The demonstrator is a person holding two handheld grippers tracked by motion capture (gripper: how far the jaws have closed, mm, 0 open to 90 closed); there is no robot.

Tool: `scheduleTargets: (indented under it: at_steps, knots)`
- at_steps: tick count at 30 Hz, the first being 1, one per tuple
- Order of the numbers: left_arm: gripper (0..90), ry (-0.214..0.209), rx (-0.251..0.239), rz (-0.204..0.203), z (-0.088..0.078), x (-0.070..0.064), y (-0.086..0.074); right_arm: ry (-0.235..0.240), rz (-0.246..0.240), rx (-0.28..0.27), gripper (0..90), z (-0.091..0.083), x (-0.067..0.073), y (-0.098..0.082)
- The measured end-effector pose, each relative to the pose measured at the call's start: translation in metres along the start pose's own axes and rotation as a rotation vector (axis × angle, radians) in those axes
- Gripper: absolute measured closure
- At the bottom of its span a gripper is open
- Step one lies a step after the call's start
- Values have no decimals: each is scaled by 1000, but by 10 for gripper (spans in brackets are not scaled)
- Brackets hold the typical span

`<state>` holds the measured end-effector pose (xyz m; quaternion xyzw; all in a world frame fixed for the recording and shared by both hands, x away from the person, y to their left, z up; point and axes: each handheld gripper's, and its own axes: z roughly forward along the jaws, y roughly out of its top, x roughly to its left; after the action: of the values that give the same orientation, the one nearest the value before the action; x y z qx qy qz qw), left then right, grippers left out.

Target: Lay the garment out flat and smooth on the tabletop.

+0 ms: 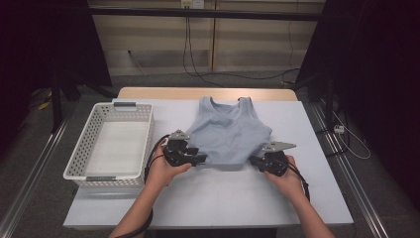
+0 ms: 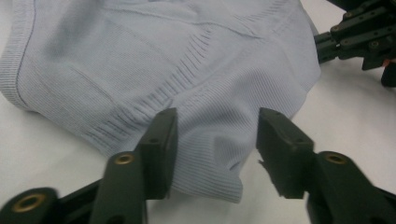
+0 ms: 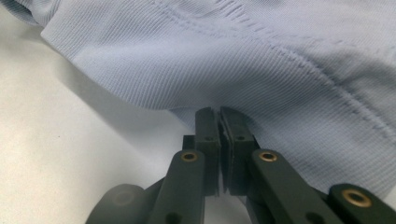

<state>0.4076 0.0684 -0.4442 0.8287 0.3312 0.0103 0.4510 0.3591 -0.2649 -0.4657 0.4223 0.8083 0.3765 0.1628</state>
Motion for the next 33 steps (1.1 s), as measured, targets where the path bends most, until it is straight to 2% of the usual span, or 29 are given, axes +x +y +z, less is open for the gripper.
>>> scheduleTargets:
  at_steps: [5,16,20,22,25,28,31,32,33]
  knots:
    - [342,5,7,2,-2,-4,-1,-4,3,-1,868,0,1,0]
    - [333,2,67,70,7,-10,-9,-14,-1,1,867,0,2,1]
    - [397,16,99,83,10,-9,-13,-9,4,-2,865,0,1,0]
    - [440,22,89,86,10,-7,-15,-8,4,-3,863,1,1,1]
    - [501,36,90,116,9,-7,-16,-5,9,-5,859,1,1,1]
    - [558,62,105,145,9,-9,-16,-8,5,-6,857,1,1,1]
    - [620,96,110,149,9,-10,-16,-9,4,-7,856,1,1,1]
    - [645,79,119,144,8,-10,-15,-9,4,-7,856,1,1,1]
    - [667,81,120,146,8,-10,-15,-9,4,-6,855,1,1,1]
